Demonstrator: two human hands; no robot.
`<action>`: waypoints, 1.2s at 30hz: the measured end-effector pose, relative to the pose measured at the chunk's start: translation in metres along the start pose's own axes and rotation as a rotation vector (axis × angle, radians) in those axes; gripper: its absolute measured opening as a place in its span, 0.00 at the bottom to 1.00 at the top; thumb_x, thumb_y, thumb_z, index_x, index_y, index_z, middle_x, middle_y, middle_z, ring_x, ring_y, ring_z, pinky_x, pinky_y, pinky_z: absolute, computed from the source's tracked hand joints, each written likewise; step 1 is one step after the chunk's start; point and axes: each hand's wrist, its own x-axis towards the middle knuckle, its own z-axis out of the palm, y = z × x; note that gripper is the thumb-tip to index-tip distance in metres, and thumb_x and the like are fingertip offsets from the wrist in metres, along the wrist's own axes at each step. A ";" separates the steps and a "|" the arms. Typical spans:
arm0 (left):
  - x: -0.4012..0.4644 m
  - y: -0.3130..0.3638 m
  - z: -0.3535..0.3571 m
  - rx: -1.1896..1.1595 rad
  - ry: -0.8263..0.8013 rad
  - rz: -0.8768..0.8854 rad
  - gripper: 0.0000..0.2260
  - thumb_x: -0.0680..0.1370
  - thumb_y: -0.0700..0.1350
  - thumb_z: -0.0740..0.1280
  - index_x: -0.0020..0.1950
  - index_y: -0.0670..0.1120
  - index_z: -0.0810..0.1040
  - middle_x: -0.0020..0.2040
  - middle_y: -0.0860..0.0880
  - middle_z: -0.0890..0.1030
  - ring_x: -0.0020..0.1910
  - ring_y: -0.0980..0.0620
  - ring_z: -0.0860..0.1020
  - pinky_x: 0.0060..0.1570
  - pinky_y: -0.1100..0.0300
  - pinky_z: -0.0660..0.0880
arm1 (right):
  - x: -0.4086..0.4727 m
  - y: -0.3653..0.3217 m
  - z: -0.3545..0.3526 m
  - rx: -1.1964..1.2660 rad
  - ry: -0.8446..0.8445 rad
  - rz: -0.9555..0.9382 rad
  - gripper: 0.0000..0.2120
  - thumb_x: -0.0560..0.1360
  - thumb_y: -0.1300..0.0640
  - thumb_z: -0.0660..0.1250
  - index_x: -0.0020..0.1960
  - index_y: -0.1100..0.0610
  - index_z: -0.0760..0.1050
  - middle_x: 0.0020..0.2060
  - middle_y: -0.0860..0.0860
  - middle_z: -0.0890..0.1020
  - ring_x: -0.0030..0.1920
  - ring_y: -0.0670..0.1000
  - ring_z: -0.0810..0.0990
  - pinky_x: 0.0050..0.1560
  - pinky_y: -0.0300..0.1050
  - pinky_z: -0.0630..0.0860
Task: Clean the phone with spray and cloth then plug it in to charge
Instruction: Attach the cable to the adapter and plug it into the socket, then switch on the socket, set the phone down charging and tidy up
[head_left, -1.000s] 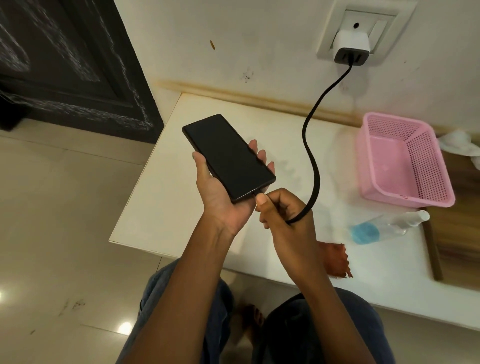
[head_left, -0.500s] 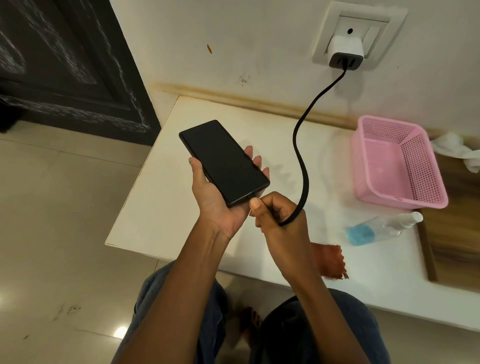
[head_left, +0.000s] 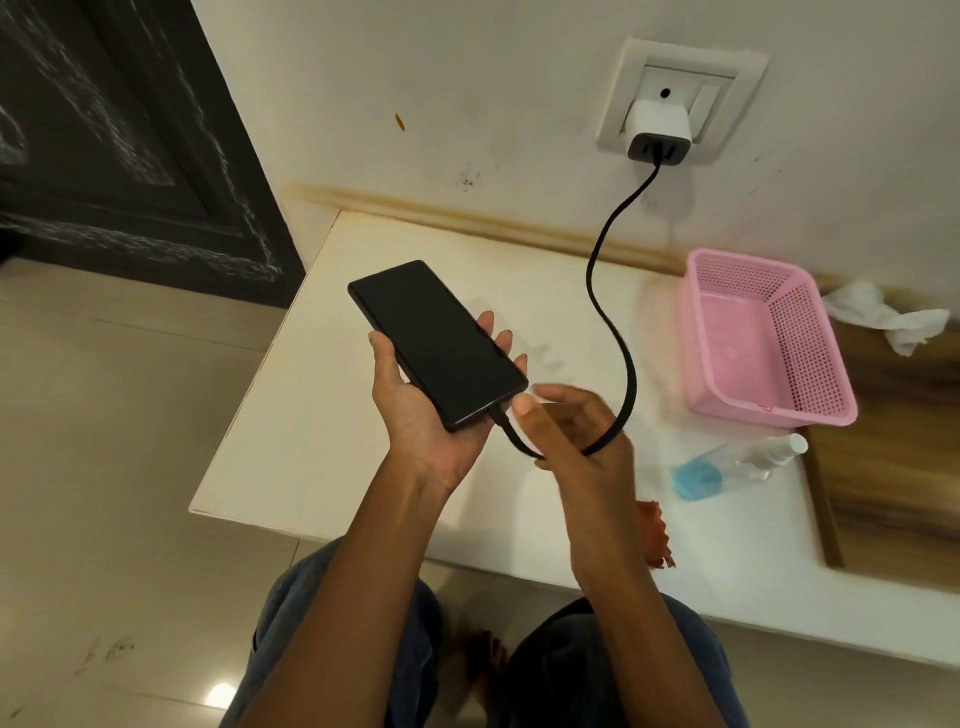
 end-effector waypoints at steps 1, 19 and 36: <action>0.001 0.000 0.001 -0.003 0.003 0.003 0.35 0.75 0.69 0.54 0.70 0.44 0.71 0.58 0.40 0.79 0.51 0.41 0.80 0.53 0.45 0.76 | 0.000 -0.004 -0.004 0.035 0.025 0.013 0.25 0.62 0.39 0.74 0.54 0.48 0.75 0.43 0.45 0.83 0.48 0.46 0.80 0.44 0.36 0.77; -0.002 -0.006 0.007 -0.030 0.038 -0.036 0.29 0.74 0.68 0.57 0.63 0.48 0.77 0.58 0.39 0.81 0.53 0.39 0.81 0.54 0.42 0.74 | 0.156 -0.112 -0.036 -0.234 0.360 -0.206 0.25 0.67 0.49 0.74 0.59 0.56 0.70 0.48 0.49 0.77 0.46 0.46 0.75 0.46 0.39 0.73; -0.001 -0.005 0.016 -0.118 0.115 -0.115 0.30 0.72 0.68 0.59 0.62 0.47 0.78 0.57 0.39 0.82 0.53 0.39 0.79 0.53 0.41 0.72 | 0.222 -0.089 -0.020 -0.532 0.556 -0.239 0.23 0.64 0.47 0.74 0.50 0.63 0.74 0.42 0.54 0.81 0.41 0.52 0.77 0.31 0.38 0.65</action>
